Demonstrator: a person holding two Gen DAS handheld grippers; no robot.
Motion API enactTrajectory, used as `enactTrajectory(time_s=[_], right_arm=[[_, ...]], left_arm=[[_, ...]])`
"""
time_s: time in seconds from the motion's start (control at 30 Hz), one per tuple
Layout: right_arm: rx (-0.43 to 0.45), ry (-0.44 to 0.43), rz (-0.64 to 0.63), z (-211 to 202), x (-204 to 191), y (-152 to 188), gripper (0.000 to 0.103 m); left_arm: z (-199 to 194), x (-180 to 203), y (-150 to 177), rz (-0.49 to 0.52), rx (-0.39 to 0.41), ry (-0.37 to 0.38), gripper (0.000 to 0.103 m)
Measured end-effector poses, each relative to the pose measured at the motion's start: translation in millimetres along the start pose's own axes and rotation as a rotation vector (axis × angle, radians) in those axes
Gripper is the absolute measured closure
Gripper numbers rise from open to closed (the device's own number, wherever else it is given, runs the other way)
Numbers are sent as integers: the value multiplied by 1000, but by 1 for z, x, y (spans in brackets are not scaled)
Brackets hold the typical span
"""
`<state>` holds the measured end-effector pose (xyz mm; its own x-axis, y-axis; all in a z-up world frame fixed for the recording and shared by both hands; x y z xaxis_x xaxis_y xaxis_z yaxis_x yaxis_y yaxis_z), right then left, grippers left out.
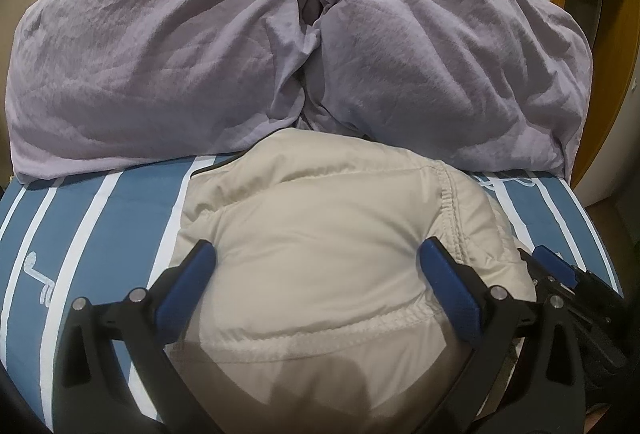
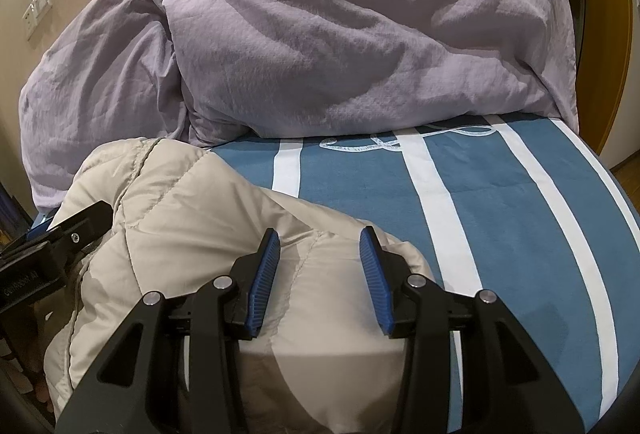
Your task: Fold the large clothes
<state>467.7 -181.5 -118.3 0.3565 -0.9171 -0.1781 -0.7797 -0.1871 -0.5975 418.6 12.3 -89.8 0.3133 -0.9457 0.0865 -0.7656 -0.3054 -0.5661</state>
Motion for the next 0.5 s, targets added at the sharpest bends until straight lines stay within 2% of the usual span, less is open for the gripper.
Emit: enactTrajectory(time_s=[0.13,0.23,0.3,0.43,0.47,0.5], right_arm=[[-14,6,-1,0,-1,0,58],[-40,18,-10,-4,0,-1,52],[-48,17,-7,-12,3,-1,42],[-56,-12,9,-32,11,1,28],[-58,-5,13,-36,15,1,19],[-62,-8,28,-41,20,3,18]], left_arm=[[-1,-1,0,1,-9,-2,2],[-7,-3,0,-4,-26,2,2],[-12,-6,0,-12,-37,14,2],[-27,-21,6,-63,-69,83,2],[-29,-26,8,-80,-82,102,2],[-32,-32,10,-97,-92,116,2]])
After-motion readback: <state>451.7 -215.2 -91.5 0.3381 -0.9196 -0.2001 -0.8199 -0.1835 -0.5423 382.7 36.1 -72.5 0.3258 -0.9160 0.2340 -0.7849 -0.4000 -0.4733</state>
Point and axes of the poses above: each gripper's, at about its wrist camera, not at the fingertips, and z roughly the way its jaws point, x to its right, y to its underside, the point moved 9 cm from there along z, roughly the way its jaws point, and after that the axes turned 10 degrees about -x, right-handed, at the moved point
